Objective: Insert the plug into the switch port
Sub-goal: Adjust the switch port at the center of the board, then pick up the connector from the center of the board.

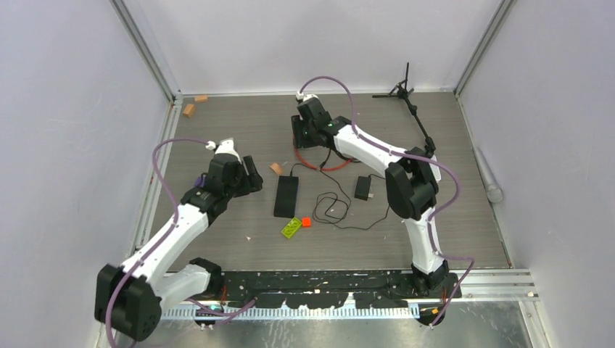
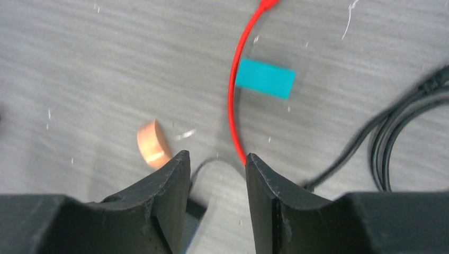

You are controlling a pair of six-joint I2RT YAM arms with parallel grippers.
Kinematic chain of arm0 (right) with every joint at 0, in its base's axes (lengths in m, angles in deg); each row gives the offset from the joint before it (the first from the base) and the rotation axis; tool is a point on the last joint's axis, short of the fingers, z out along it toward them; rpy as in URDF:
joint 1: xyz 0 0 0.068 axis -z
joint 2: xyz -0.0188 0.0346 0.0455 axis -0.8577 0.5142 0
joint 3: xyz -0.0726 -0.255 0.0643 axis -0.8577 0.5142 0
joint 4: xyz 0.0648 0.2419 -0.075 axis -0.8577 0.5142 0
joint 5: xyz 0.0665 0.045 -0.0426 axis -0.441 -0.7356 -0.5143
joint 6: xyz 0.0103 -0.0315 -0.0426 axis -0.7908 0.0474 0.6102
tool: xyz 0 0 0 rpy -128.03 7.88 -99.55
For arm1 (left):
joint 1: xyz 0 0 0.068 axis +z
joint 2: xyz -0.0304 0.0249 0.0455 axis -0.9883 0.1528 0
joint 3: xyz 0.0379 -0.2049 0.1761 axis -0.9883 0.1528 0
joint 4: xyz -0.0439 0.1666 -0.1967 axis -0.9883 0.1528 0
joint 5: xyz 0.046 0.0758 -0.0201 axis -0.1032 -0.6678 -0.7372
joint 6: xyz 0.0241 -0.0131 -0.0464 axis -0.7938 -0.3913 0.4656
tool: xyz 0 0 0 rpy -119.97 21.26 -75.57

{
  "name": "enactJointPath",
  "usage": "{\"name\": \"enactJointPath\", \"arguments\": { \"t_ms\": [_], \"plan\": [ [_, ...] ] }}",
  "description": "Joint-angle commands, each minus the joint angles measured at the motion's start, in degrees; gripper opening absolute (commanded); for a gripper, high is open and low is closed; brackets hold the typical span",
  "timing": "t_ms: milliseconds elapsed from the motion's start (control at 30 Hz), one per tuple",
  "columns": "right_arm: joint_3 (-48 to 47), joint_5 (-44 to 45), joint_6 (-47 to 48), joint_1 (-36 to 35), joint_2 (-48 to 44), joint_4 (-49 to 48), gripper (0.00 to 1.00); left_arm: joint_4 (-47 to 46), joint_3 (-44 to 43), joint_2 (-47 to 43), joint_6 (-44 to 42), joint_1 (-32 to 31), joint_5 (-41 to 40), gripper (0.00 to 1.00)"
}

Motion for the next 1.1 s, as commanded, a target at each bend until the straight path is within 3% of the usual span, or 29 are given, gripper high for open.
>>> {"name": "enactJointPath", "arguments": {
  "t_ms": [0, 200, 467, 800, 1067],
  "plan": [
    [-8.98, 3.72, -1.65, 0.68, 7.51, 4.34, 0.5, 5.35, 1.44, -7.62, 0.99, -0.06, -1.61, 0.67],
    [-15.55, 1.94, -3.73, 1.42, 14.37, 5.76, 0.52, 9.59, 2.07, -13.68, 0.66, -0.06, -2.58, 0.7],
    [-18.01, -1.65, -5.32, 1.37, 19.08, 5.02, 0.54, 10.06, 3.02, -13.88, 0.67, -0.04, -1.76, 0.71],
    [-31.97, 5.82, -4.17, 1.36, 29.48, 12.9, 0.55, 10.81, 3.82, -14.83, 0.49, -0.06, -1.83, 0.71],
    [-34.57, 10.76, -0.64, 1.29, 31.83, 14.88, 0.17, 10.77, 4.23, -14.72, 0.25, -0.06, -2.14, 0.71]
  ]
}}
